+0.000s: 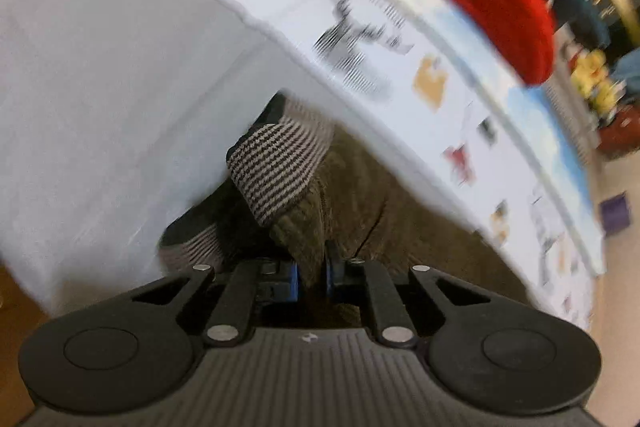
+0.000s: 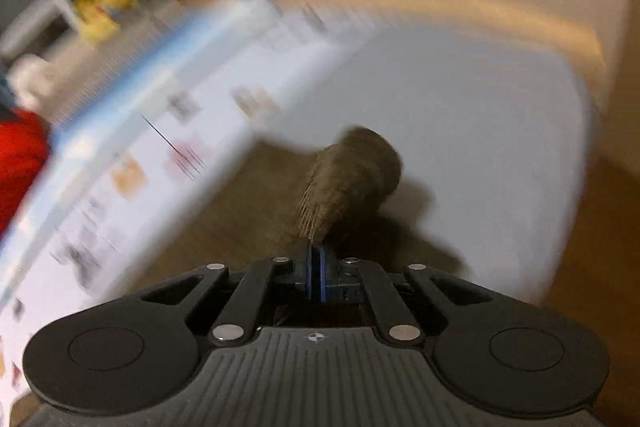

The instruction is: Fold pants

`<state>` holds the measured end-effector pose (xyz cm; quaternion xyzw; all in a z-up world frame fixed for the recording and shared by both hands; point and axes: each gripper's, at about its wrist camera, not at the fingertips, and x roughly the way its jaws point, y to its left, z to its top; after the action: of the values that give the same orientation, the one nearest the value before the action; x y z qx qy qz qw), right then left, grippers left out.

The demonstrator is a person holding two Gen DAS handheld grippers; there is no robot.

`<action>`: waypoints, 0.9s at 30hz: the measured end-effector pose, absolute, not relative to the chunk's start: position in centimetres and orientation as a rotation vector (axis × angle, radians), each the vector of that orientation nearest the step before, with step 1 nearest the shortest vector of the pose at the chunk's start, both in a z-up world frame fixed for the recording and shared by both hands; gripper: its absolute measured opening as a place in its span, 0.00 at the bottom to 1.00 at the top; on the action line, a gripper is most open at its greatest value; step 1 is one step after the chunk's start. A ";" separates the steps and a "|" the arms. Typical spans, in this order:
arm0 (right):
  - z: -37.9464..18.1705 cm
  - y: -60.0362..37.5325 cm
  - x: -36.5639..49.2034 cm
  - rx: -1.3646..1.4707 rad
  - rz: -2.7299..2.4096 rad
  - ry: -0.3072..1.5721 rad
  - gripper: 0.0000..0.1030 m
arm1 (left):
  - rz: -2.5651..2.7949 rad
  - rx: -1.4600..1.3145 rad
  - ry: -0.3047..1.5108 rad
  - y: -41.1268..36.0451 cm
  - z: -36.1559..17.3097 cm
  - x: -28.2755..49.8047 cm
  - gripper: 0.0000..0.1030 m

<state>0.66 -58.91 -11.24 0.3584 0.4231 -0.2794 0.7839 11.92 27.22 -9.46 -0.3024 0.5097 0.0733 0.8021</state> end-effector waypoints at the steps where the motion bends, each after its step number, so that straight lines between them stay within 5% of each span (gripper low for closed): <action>1: -12.4 -59.8 0.0 0.858 -0.602 0.946 0.03 | 0.149 -0.651 1.124 27.3 -10.0 12.1 0.13; 10: -12.9 -62.6 -0.8 0.927 -0.653 0.892 0.24 | 0.175 -0.811 1.140 29.5 -11.7 11.8 0.26; 14: -13.0 -62.0 0.2 0.896 -0.658 0.883 0.20 | 0.207 -0.748 1.155 29.0 -11.9 12.2 0.19; 15: -12.9 -61.9 0.2 0.868 -0.659 0.876 0.02 | 0.202 -0.726 1.145 28.8 -11.6 12.3 0.13; 21: -8.2 -61.0 -2.0 0.772 -0.672 0.626 0.01 | 0.135 -0.577 1.032 28.0 -8.4 10.3 0.10; 25: -12.7 -61.9 -1.6 0.800 -0.743 0.947 0.02 | 0.143 -0.454 1.279 27.7 -11.6 10.7 0.15; 27: -13.7 -62.4 -1.9 0.831 -0.761 0.990 0.05 | 0.134 -0.438 1.283 27.9 -11.6 10.5 0.28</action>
<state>-1.92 -62.38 -13.74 0.3777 0.4500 -0.3458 0.7316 10.54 27.94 -11.56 -0.2026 0.5930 0.0619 0.7768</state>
